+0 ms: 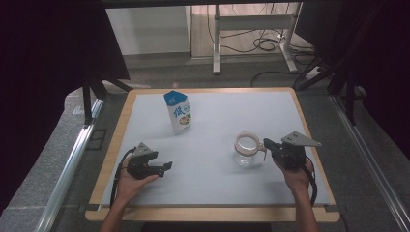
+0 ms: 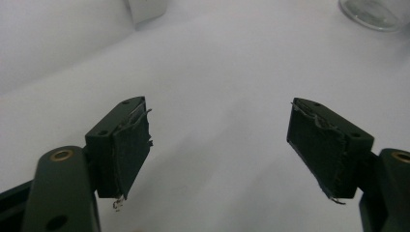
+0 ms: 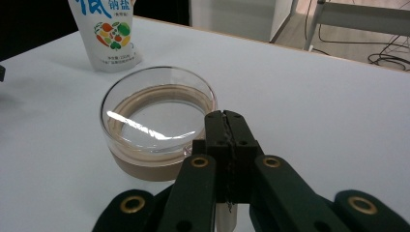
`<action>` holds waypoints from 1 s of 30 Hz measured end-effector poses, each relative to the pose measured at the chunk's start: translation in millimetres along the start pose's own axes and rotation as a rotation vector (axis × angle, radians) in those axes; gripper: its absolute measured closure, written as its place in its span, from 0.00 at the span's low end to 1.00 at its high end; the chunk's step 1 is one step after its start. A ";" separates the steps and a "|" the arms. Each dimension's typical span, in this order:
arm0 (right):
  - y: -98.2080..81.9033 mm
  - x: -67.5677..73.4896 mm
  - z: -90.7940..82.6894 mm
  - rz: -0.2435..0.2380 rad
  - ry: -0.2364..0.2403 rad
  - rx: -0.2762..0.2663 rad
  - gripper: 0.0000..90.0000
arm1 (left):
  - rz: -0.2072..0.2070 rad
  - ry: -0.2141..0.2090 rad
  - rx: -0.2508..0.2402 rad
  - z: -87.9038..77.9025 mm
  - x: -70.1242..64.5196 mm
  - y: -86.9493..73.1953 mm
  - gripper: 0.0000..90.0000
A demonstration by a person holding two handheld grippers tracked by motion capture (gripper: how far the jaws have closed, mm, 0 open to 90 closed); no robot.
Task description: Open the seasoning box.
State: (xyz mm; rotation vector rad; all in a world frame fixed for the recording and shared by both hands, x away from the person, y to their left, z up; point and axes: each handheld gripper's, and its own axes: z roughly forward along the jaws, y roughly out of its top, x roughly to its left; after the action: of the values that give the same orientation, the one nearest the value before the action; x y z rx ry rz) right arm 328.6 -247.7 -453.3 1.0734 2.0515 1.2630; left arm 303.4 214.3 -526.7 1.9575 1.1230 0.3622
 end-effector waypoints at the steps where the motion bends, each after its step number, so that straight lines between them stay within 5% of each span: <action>1: 0.1 0.3 0.0 -0.001 -0.001 0.000 1.00 | 0.000 0.004 -0.002 0.0 -0.3 -0.1 0.27; 9: -0.7 0.9 -0.1 -0.008 -0.007 -0.005 1.00 | -0.031 -0.014 -0.024 2.7 -3.1 3.7 0.41; 16: -0.9 1.7 0.0 -0.012 -0.010 -0.006 1.00 | -0.009 -0.036 -0.023 9.1 -12.7 12.7 0.69; 21: -1.3 1.9 -0.6 -0.011 -0.011 -0.006 1.00 | -0.002 -0.098 -0.026 18.6 -19.7 25.9 0.92; 30: -1.9 1.6 -0.7 -0.008 -0.008 -0.009 1.00 | 0.078 -0.164 -0.037 40.1 -49.5 57.4 1.00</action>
State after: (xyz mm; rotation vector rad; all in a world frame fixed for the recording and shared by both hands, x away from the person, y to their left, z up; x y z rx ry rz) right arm 326.5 -247.2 -454.7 1.0638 2.0401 1.2609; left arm 332.7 138.4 -499.6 1.9641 0.9316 0.2566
